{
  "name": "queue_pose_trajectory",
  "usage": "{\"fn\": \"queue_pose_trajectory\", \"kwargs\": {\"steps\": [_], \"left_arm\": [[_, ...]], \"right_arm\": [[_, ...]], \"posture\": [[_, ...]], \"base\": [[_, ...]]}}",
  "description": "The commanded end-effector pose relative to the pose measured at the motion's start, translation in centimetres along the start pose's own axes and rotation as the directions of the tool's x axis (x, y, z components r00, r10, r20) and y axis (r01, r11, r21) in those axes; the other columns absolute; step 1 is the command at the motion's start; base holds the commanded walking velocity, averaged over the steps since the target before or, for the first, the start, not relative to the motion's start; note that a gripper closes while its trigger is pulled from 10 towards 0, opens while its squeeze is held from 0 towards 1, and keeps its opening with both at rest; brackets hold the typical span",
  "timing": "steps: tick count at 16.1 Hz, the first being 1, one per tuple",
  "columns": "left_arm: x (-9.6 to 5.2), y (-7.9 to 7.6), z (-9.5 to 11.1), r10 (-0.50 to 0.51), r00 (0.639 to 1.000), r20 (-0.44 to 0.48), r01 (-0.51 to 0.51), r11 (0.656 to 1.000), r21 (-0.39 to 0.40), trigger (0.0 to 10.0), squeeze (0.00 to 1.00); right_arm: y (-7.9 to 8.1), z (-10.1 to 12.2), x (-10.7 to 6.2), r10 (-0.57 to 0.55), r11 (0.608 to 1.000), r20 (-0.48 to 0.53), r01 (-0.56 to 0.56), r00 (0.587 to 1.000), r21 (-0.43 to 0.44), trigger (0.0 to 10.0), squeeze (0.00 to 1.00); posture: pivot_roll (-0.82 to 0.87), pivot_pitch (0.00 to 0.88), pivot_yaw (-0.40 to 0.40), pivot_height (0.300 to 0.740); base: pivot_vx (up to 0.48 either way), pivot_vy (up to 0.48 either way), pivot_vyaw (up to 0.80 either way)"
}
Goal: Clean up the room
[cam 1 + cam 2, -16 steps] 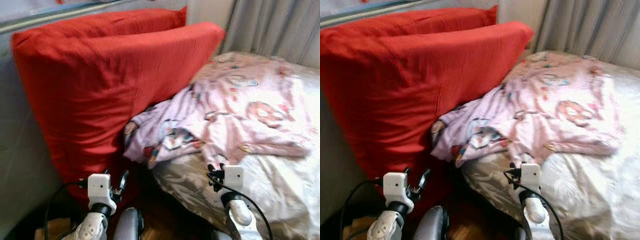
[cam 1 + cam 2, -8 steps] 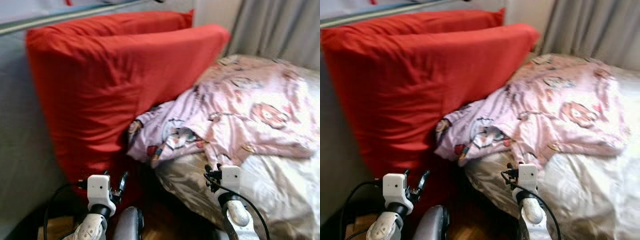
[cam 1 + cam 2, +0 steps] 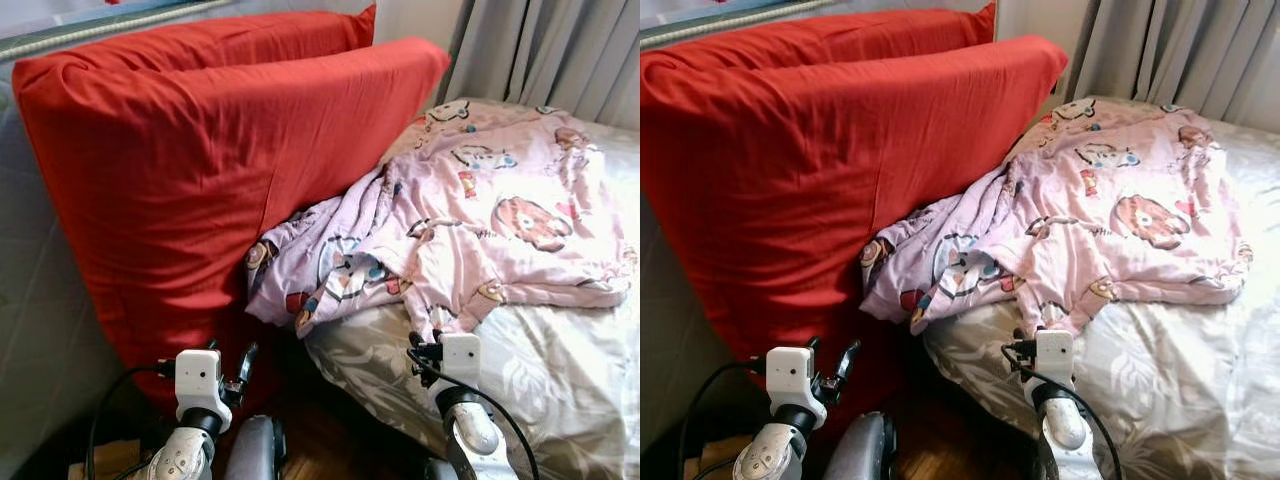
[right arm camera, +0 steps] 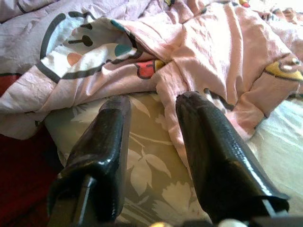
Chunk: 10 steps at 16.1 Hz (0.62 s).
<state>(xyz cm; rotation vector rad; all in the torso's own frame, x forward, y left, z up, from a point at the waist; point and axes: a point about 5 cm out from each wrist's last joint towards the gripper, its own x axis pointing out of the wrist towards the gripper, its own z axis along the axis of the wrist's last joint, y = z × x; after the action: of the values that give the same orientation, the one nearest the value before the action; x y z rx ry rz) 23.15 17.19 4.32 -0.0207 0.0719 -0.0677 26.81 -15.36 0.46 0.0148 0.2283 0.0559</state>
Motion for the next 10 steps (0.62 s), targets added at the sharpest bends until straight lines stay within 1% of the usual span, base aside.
{"fn": "queue_pose_trajectory", "kwargs": {"steps": [1,10], "left_arm": [[0.12,-0.09,0.32,-0.002,1.000,0.006,0.002,1.000,-0.002,10.0,0.00],[0.23,-0.09,0.38,-0.005,1.000,0.009,0.005,1.000,-0.001,10.0,0.00]], "right_arm": [[0.09,0.03,0.01,0.006,1.000,0.003,-0.006,1.000,-0.009,10.0,0.00],[0.21,-0.09,0.15,0.011,1.000,-0.014,-0.011,1.000,0.002,10.0,0.00]], "posture": [[0.11,0.000,-0.001,0.593],[0.11,0.000,0.001,0.593]], "base": [[0.277,0.000,0.00],[0.305,0.000,0.00]]}}
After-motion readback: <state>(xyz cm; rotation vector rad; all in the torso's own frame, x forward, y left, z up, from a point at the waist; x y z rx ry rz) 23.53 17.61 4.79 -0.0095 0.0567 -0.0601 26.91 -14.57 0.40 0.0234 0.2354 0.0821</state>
